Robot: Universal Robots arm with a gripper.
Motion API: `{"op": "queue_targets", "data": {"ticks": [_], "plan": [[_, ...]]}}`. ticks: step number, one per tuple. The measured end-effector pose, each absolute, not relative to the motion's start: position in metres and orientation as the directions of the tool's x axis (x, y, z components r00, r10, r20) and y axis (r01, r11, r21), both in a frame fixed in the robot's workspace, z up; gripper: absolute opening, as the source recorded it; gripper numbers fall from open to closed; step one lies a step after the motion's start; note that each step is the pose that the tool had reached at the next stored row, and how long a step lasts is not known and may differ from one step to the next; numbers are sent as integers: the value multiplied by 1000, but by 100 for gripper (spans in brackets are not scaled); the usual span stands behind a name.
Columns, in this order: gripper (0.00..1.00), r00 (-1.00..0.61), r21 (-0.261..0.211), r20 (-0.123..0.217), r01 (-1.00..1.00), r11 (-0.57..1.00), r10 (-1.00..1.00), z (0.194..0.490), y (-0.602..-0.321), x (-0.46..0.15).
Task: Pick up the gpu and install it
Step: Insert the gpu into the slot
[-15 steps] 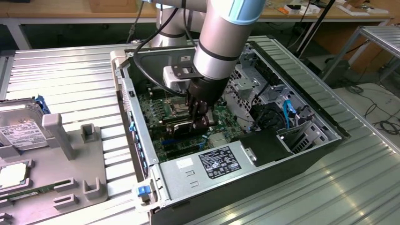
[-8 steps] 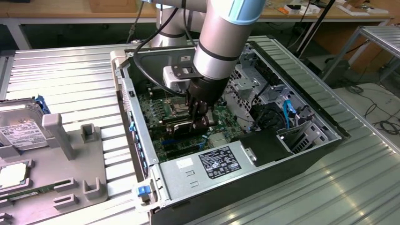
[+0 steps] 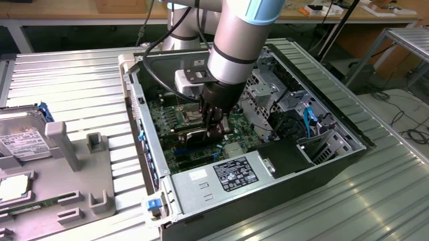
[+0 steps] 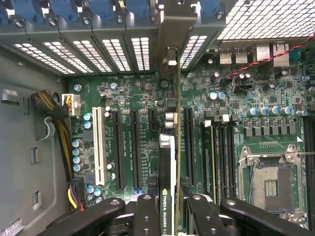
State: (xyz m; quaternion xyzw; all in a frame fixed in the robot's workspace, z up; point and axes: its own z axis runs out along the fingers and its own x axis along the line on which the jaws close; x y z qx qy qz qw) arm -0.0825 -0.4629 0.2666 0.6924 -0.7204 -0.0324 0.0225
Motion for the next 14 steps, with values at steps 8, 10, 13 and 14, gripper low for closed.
{"op": "queue_targets", "data": {"ticks": [8,10,13,14], "plan": [[27,44,78,-12,-996,-45,-999,267,-462,-83],[27,44,78,-13,-996,-45,-999,266,-461,-83],[27,44,78,-12,-996,-45,-999,264,-462,-83],[27,44,78,-12,-996,-45,-999,264,-462,-83]]}}
